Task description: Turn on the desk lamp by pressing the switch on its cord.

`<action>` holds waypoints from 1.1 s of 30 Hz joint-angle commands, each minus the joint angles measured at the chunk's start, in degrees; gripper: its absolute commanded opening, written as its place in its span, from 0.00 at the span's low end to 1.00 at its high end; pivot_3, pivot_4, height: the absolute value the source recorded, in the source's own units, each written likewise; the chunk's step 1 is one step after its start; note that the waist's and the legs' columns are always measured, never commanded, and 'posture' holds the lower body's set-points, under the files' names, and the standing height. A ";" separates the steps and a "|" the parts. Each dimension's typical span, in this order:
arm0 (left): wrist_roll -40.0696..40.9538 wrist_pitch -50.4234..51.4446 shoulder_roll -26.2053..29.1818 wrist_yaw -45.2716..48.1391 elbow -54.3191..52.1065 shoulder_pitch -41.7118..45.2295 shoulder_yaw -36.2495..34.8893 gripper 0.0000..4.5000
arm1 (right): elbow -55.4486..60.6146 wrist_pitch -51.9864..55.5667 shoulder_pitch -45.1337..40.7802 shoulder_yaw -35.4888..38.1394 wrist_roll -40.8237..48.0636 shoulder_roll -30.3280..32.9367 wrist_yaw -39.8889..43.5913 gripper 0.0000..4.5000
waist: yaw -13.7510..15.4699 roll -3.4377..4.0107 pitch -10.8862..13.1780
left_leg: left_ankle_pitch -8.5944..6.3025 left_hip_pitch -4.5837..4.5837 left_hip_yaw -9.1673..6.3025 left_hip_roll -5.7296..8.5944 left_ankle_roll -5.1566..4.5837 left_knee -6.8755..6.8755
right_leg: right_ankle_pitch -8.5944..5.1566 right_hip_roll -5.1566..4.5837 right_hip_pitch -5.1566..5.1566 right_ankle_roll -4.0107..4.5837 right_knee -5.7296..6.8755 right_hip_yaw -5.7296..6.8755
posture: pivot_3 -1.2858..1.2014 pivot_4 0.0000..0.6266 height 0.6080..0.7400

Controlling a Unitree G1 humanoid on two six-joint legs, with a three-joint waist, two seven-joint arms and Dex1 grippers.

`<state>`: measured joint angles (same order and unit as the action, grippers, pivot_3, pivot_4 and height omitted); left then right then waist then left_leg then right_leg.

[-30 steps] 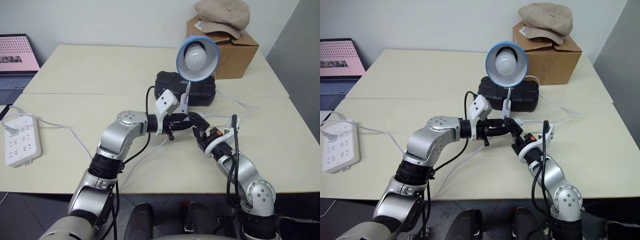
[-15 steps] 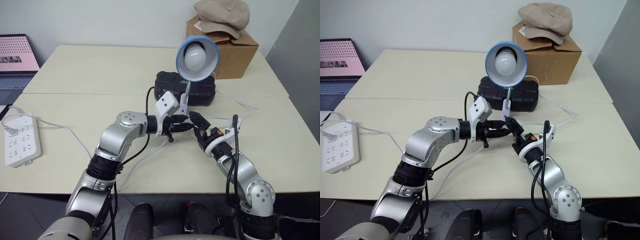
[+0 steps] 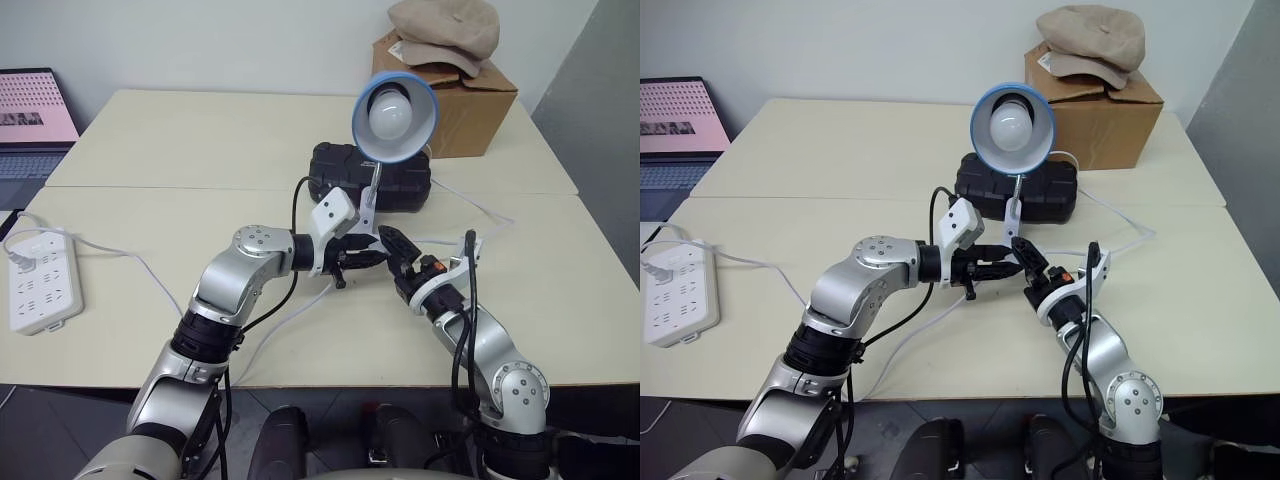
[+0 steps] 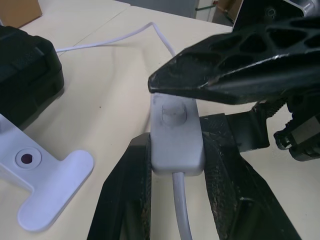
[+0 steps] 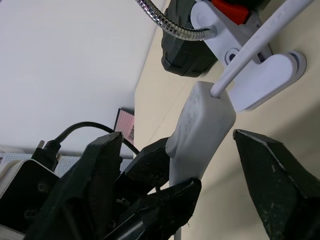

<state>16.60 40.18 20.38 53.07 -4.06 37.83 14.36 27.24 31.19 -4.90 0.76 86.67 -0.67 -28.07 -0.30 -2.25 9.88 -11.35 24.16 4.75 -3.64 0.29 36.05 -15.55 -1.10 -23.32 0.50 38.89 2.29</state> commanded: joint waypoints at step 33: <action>1.05 -0.27 -0.62 -2.03 -2.02 1.76 -0.39 0.25 | 7.51 -1.44 1.60 0.60 5.16 2.01 -4.37 0.61 | 0.00 0.02 0.01 | 0.00 0.11 0.00 0.00 0.00 -0.02 | 0.00 0.00 -0.08 0.00 -0.03 0.00 | 0.52 0.24 1.00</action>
<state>16.67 39.72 20.03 51.60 -3.91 38.10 14.88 32.05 30.51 -3.25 1.11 89.70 1.04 -31.47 -0.30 -2.23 9.89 -11.35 24.27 4.75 -3.64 0.30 36.03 -15.55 -1.11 -23.40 0.50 38.85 2.30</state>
